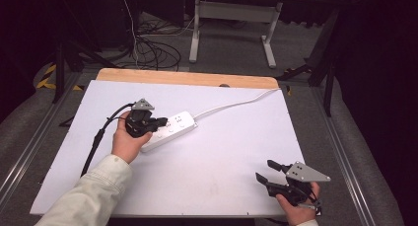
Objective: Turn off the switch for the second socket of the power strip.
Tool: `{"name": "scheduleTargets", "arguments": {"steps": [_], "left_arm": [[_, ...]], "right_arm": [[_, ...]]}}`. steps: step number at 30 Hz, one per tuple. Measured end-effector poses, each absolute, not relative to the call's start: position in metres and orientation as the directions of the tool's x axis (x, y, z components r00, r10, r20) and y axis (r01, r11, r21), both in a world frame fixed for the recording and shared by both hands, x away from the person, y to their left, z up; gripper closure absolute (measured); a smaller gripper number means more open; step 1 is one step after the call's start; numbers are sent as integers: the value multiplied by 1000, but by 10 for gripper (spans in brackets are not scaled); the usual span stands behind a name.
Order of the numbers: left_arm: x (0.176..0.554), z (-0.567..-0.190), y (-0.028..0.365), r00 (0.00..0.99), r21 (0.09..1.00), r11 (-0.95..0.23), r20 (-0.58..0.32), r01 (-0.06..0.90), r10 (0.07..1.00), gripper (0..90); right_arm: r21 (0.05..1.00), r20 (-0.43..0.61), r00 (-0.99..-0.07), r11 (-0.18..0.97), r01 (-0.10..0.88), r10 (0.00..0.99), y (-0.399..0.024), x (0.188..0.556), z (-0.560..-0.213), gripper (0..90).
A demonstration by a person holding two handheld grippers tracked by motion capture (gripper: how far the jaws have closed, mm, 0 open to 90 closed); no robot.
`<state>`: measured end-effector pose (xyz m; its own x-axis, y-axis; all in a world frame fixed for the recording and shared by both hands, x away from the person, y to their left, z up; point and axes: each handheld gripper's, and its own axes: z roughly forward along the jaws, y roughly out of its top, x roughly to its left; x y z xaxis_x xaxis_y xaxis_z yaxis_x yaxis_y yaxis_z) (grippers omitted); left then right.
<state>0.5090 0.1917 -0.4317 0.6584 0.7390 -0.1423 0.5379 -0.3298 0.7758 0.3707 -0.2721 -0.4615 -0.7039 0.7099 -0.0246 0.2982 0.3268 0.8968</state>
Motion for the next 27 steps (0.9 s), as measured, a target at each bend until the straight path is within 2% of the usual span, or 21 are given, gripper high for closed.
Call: {"name": "scheduleTargets", "arguments": {"steps": [2, 5, 13, 21, 27], "left_arm": [[511, -433, 192, 657, 776, -334, -133, 535, 742, 897], [514, -439, 188, 657, 774, -316, -166, 549, 735, 897], [518, -448, 185, 672, 775, -335, -151, 536, 725, 897], [518, -456, 176, 684, 762, -392, -91, 516, 724, 897], [518, -459, 173, 682, 748, -408, -80, 523, 727, 897]], "right_arm": [[897, -24, -704, 326, 298, 709, -272, 371, -462, 378], [897, -24, -704, 327, 299, 710, -272, 371, -462, 378], [895, -22, -708, 329, 300, 705, -272, 371, -462, 387], [896, -15, -709, 324, 303, 705, -273, 372, -463, 388], [893, -19, -714, 333, 302, 699, -272, 373, -463, 388]]}}
